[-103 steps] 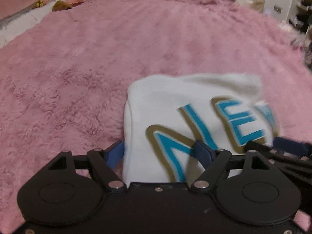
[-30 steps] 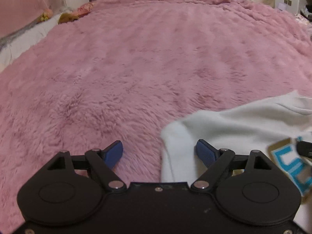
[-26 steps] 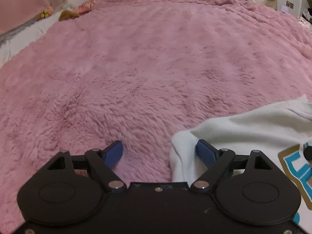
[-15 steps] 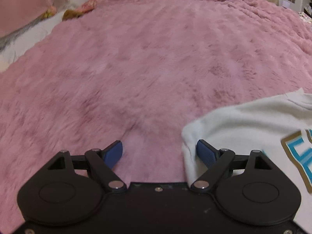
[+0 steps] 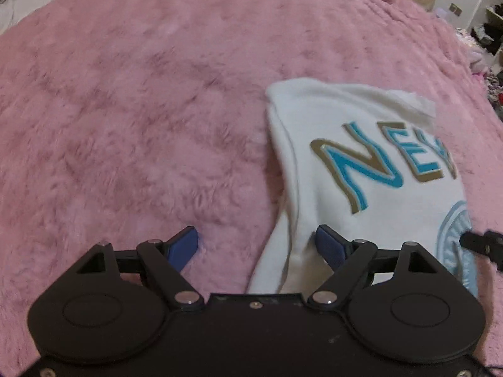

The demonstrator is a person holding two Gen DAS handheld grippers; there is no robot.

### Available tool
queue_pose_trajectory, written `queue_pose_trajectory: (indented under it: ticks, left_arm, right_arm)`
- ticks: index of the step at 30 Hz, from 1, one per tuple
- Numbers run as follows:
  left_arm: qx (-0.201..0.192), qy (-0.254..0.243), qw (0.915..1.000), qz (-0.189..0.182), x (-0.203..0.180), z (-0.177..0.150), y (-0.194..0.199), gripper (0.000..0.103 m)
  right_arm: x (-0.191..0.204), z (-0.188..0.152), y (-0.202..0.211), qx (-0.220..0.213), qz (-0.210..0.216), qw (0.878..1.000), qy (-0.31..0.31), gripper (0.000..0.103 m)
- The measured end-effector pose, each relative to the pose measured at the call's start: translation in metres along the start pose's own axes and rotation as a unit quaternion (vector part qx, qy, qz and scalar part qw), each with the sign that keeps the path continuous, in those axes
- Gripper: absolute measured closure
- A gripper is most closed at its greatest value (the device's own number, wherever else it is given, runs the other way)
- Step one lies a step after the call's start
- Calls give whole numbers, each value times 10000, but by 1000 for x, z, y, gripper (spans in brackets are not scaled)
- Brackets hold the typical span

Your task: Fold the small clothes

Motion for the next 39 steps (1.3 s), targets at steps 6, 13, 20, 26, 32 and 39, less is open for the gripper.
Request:
queue_pose_trajectory:
  ticks: [6, 13, 20, 26, 32, 39]
  left_arm:
    - [21, -162, 9998, 74, -1, 1, -11, 16]
    - [-279, -470, 9985, 87, -14, 1, -17, 18]
    - [-286, -466, 9938, -968, -28, 1, -4, 19]
    - [-53, -369, 9931, -1116, -42, 3, -39, 16]
    - [-177, -549, 9931, -1026, -51, 5, -47, 24]
    - [-472, -457, 9944, -827, -52, 9, -22, 74]
  right_arm:
    - [4, -3, -15, 50, 114, 9999, -26, 29]
    - [8, 6, -42, 96, 322, 9993, -180, 23]
    - [10, 7, -44, 26, 449, 9989, -134, 23]
    - [12, 7, -46, -11, 433, 9990, -50, 23]
    - [12, 6, -62, -54, 773, 9968, -186, 27]
    - [6, 16, -32, -373, 897, 9942, -453, 77]
Point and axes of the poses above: each gripper's, at about its wrist camera, not at the fingertips, and y roughly against the way its jaws point, x to its left, z to its top, the point moved 8 cm from there along -y, roughly the way its jaws point, and after that the axes turned 5 degrees about -z, right-handed, at the moved point
